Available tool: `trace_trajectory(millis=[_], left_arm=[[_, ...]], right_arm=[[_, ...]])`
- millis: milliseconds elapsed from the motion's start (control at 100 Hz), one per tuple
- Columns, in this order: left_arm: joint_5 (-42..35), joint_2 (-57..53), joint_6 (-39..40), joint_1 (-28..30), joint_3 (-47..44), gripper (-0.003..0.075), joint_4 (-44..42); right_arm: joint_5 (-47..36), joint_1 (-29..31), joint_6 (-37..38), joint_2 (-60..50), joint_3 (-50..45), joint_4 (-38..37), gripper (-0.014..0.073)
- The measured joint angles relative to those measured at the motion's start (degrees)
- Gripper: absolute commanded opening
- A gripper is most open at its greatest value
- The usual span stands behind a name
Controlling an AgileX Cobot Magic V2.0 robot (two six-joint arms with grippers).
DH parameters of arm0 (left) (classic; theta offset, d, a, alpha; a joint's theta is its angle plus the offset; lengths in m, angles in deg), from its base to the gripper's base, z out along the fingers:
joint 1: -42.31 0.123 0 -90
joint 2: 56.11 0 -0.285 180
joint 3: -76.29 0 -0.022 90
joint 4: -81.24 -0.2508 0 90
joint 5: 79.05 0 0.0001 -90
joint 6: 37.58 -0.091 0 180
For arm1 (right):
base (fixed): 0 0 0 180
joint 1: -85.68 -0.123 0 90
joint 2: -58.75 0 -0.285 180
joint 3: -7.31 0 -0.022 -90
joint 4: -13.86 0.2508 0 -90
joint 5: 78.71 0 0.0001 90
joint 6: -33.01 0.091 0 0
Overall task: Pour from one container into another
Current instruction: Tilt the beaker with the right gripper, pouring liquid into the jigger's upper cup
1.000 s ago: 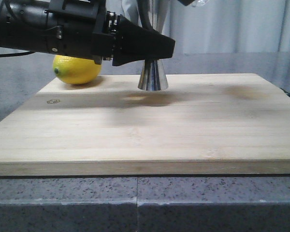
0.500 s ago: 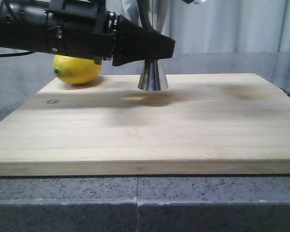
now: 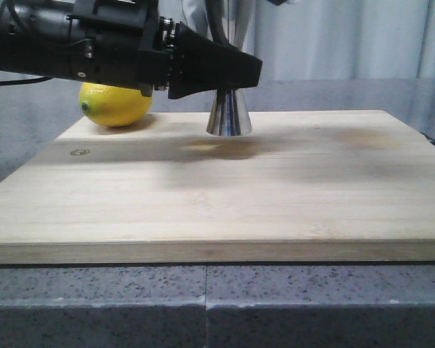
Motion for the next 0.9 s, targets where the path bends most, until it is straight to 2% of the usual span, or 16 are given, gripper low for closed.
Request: trace_trajectory(millis=[470,900], left_arm=[[0.00,0.00,0.00,0.00,0.00,0.0062,0.00],[0.00,0.00,0.00,0.00,0.00,0.0062,0.00]], right_arm=[[-1.11,-0.10,0.00,0.00,0.00,-5.90,0.0298],[-2.59,-0.10,-0.08,0.00,0.00,-7.67,0.0298]])
